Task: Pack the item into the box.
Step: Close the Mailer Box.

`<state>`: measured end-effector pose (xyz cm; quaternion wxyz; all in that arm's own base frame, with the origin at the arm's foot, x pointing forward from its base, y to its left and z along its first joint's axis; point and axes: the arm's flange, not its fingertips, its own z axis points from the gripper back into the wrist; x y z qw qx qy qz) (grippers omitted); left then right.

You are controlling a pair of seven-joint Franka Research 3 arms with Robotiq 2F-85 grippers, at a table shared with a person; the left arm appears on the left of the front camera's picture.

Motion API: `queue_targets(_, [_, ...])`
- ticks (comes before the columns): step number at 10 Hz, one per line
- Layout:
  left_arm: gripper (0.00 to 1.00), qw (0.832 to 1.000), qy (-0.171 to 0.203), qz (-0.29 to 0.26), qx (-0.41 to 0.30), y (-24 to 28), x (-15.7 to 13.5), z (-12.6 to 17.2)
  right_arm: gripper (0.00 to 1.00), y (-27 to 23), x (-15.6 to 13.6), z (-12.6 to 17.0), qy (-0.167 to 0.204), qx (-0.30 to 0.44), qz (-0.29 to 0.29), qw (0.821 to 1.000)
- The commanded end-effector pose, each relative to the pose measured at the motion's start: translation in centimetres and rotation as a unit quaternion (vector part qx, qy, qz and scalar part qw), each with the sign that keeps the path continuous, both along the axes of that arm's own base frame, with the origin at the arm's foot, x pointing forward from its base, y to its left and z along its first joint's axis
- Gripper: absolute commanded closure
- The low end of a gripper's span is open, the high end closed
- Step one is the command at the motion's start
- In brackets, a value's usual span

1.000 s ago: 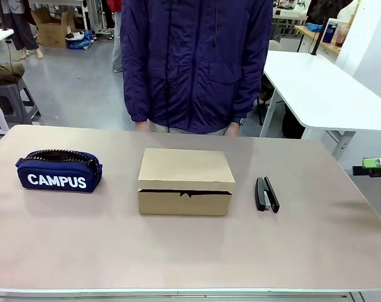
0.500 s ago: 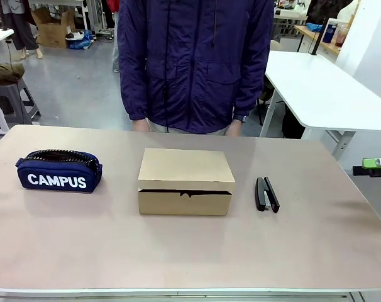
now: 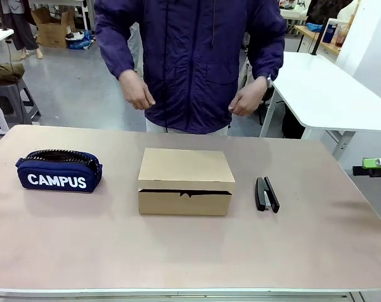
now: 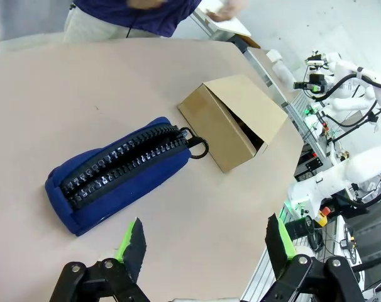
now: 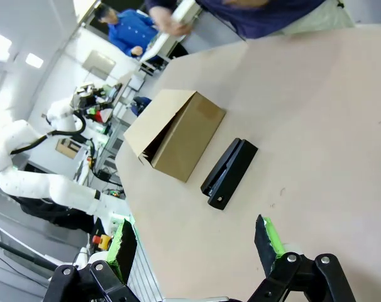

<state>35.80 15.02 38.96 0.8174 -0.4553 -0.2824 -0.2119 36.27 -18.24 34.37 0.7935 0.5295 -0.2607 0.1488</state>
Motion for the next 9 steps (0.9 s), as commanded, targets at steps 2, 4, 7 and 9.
queue_targets(2, [0.0, 1.0, 0.002, 0.004, 0.002, -0.06, -0.37, 0.07, 0.0, 0.46, -0.19, -0.11, -0.011, -0.006, -0.002, 1.0])
queue_targets(4, [0.0, 1.0, 0.002, 0.004, 0.002, -0.06, -0.37, 0.07, 0.0, 0.46, -0.19, -0.11, -0.011, -0.006, -0.002, 1.0])
queue_targets(7, [0.0, 1.0, 0.002, 0.004, 0.002, -0.06, -0.37, 0.07, 0.0, 0.46, -0.19, -0.11, -0.011, -0.006, -0.002, 1.0])
queue_targets(9, [0.0, 1.0, 0.002, 0.004, 0.002, -0.06, -0.37, 0.07, 0.0, 0.46, -0.19, -0.11, -0.011, -0.006, -0.002, 1.0])
